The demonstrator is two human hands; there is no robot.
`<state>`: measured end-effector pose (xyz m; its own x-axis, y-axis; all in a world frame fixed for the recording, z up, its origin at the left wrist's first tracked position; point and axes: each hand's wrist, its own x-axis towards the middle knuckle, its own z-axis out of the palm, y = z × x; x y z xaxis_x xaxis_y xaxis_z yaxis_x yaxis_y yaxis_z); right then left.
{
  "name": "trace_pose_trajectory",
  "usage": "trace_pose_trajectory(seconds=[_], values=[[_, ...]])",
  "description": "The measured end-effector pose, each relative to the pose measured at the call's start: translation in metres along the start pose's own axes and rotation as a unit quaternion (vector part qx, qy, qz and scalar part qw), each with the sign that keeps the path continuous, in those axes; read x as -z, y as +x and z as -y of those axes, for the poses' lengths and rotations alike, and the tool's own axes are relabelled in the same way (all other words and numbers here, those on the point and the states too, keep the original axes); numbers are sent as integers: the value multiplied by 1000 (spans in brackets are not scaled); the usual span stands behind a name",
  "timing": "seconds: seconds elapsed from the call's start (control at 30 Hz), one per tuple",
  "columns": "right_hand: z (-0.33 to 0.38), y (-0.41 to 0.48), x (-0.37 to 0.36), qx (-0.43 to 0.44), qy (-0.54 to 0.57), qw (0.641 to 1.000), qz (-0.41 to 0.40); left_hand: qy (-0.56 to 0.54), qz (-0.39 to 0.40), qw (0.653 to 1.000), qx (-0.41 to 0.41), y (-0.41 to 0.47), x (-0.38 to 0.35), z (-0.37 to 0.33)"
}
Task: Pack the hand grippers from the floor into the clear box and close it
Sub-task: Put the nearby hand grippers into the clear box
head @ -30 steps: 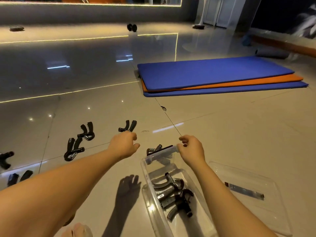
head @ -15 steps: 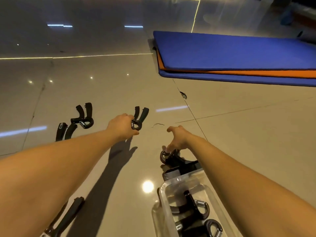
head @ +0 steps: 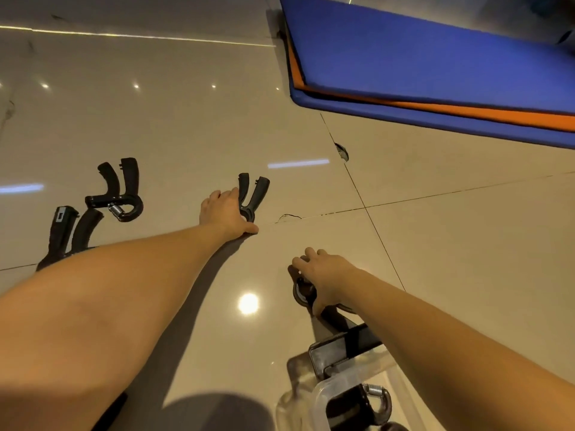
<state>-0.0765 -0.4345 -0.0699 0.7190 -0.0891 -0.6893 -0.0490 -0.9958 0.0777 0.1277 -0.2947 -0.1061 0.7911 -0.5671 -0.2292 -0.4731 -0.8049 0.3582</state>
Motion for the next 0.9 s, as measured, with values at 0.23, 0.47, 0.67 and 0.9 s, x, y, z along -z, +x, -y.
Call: trace_pose_trajectory(seconds=[0.23, 0.47, 0.67, 0.9], values=[[-16, 8, -9, -80, 127, 981, -125, -46, -19, 999, 6, -10, -11, 3], [-15, 1, -5, -88, 187, 963, -171, -96, -3, 995, -36, -38, 4, -4], [-35, -52, 32, -108, 247, 919, -289, -129, -3, 988, -89, -68, 33, -40], [-44, -168, 60, -130, 347, 822, -433, -224, -15, 969, -105, -133, 85, -84]])
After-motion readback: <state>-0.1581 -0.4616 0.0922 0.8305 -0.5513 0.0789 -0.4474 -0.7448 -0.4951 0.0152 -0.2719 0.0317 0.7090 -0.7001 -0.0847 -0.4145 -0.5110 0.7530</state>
